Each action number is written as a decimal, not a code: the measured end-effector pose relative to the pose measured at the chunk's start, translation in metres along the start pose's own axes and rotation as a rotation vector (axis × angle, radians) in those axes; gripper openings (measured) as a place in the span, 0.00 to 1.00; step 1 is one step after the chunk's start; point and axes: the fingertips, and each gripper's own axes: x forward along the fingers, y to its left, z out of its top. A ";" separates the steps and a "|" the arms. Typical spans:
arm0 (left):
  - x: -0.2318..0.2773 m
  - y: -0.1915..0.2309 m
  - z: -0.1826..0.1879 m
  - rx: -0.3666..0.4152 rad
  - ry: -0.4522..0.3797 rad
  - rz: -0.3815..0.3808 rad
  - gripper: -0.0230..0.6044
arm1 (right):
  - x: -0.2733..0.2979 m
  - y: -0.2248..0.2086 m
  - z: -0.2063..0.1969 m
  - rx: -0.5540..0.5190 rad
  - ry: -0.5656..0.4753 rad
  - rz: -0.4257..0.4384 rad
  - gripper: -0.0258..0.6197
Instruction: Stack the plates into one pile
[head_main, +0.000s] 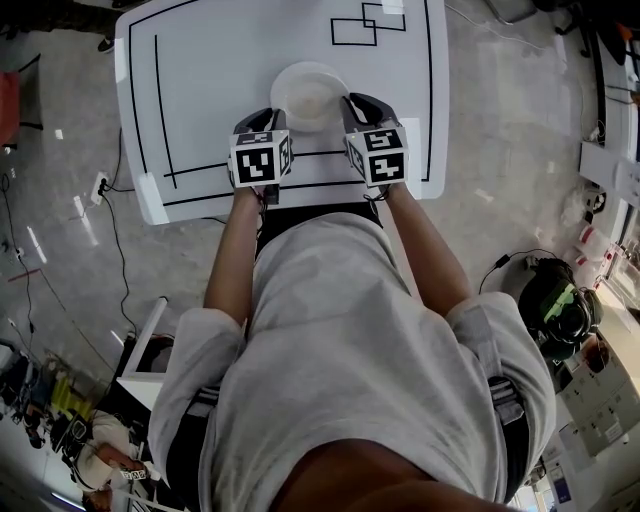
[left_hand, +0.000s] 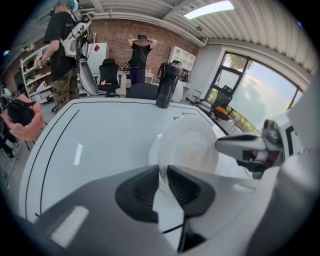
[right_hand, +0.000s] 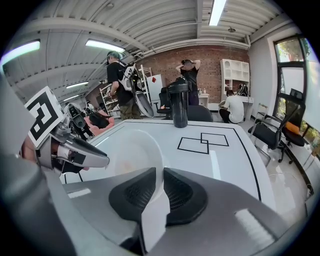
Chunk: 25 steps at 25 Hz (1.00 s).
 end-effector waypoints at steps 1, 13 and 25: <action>0.001 0.000 0.000 -0.001 0.002 0.000 0.12 | 0.000 -0.001 0.000 0.000 0.002 0.001 0.12; 0.016 0.002 0.002 0.010 0.042 -0.001 0.13 | 0.015 -0.007 -0.004 0.012 0.034 0.012 0.13; 0.026 0.007 -0.001 0.029 0.075 0.003 0.14 | 0.031 -0.009 -0.011 0.030 0.069 0.023 0.13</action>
